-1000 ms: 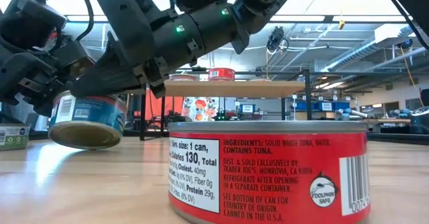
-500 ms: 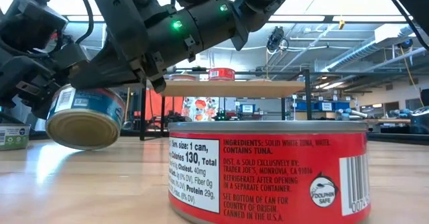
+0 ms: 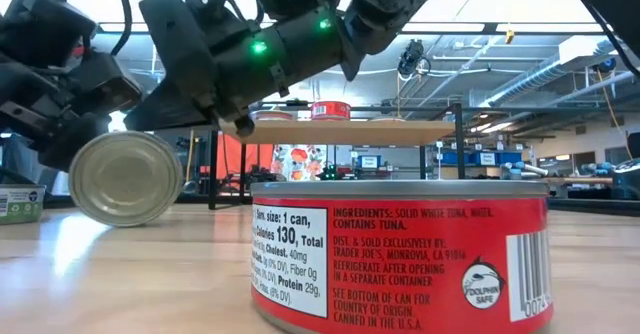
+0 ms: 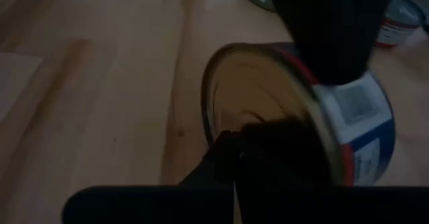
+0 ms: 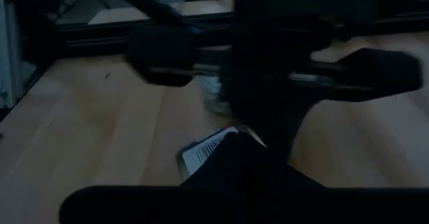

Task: Stack canned seafood by type on shelf
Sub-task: Stack the blue pink tuna can on top of the other blue pink tuna can on the shelf

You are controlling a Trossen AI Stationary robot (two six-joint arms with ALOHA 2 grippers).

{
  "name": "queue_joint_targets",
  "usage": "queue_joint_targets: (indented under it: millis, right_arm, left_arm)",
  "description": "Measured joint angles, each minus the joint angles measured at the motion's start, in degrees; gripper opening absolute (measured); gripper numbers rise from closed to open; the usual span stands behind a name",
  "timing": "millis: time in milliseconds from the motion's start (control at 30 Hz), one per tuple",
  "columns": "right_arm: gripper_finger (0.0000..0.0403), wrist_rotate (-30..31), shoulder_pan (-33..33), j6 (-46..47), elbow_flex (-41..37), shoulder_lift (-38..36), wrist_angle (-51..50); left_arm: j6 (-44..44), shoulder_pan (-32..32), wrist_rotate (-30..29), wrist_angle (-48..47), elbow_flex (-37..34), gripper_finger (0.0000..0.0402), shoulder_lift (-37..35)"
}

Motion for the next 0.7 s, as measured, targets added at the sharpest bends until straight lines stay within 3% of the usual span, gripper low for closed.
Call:
queue_joint_targets:
  millis: [400, 700]
  right_arm:
    - [0.0038, -0.8, 0.3, 0.2, -0.1, -0.9, -1.1]
    - [0.0088, -0.3, 0.3, -0.6, -0.2, -7.6, -6.8]
  left_arm:
    - [2.7, 0.1, -2.3, -2.0, 0.2, 0.0011, 0.0]
    - [8.5, 0.1, -8.3, -17.6, 7.7, 0.0016, 0.0]
